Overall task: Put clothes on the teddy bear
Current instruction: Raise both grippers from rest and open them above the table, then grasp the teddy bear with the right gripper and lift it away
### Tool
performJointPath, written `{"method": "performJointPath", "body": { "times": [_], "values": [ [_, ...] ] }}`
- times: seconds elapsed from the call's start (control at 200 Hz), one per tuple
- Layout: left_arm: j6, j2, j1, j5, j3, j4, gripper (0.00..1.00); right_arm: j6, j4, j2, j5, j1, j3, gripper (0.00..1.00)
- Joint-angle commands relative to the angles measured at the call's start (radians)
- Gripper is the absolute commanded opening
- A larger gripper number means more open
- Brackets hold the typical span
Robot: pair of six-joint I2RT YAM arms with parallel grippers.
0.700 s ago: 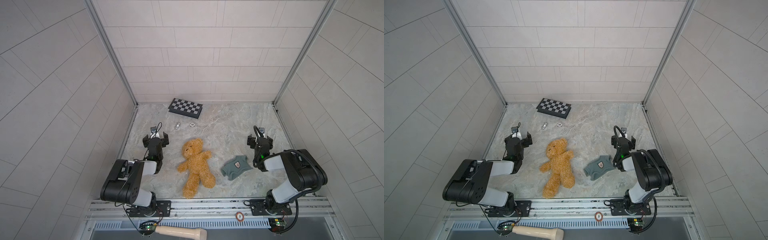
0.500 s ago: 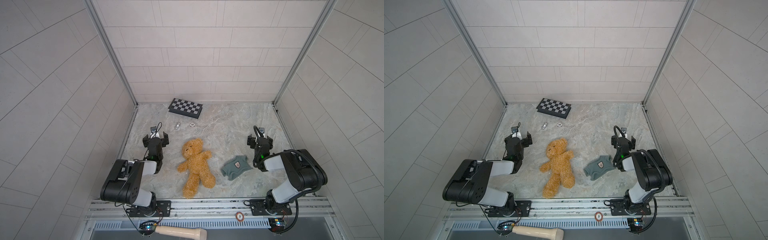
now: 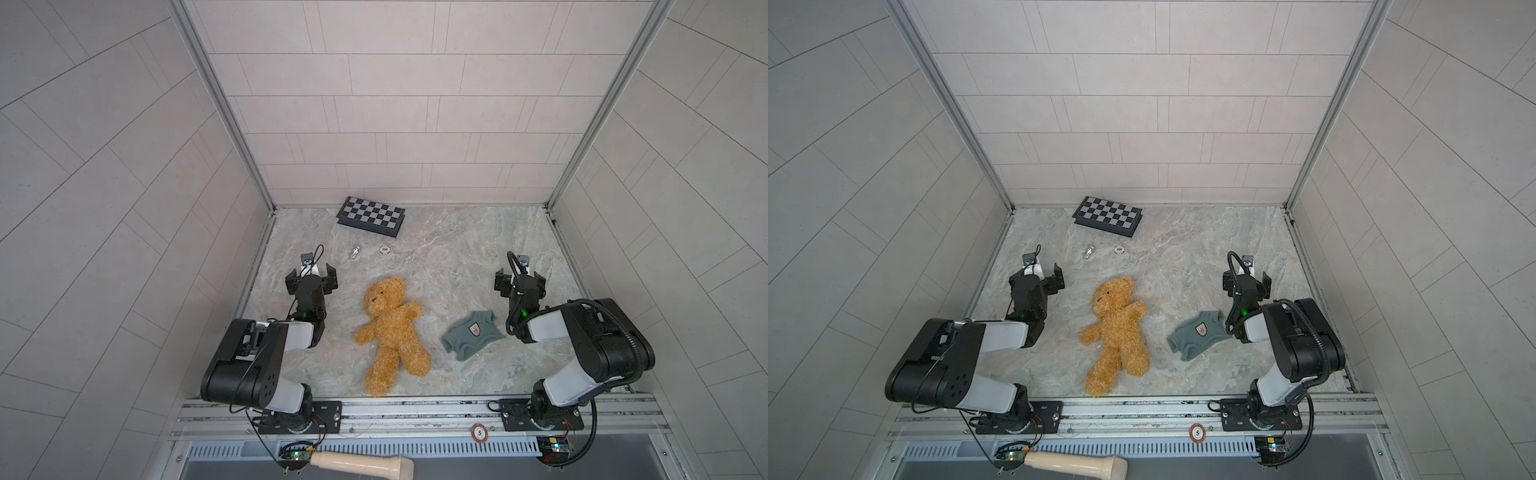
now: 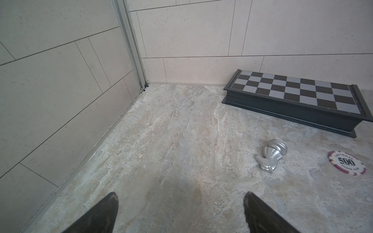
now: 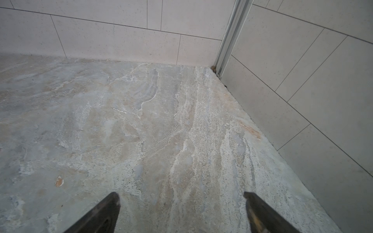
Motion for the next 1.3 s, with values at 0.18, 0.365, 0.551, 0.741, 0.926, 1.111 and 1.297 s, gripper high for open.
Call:
{"method": "performJointPath", "body": {
  "times": [0.18,0.365,0.551,0.741,0.926,1.111,1.297],
  "values": [
    [0.005,0.006,-0.005,0.004,0.015,0.026,1.00,-0.016,0.028,0.005,0.015,0.006,0.007,0.99],
    [0.007,0.006,-0.006,0.004,0.015,0.026,1.00,-0.017,0.028,0.006,0.013,0.006,0.007,0.99],
    [0.006,0.006,-0.006,0.004,0.015,0.026,1.00,-0.016,0.028,0.005,0.014,0.006,0.007,0.99],
    [0.004,0.009,-0.005,0.005,0.018,0.022,1.00,-0.017,0.027,0.005,0.015,0.005,0.007,0.99],
    [-0.013,-0.049,-0.002,-0.022,0.013,-0.016,1.00,-0.019,0.027,-0.069,0.022,0.009,-0.023,0.99],
    [-0.012,-0.241,-0.023,-0.018,0.063,-0.246,1.00,-0.051,-0.299,-0.357,0.137,0.141,0.020,0.99],
    [-0.266,-0.443,-0.085,0.012,0.168,-0.587,1.00,0.238,-0.979,-0.622,0.096,0.236,0.223,0.99]
  ]
}}
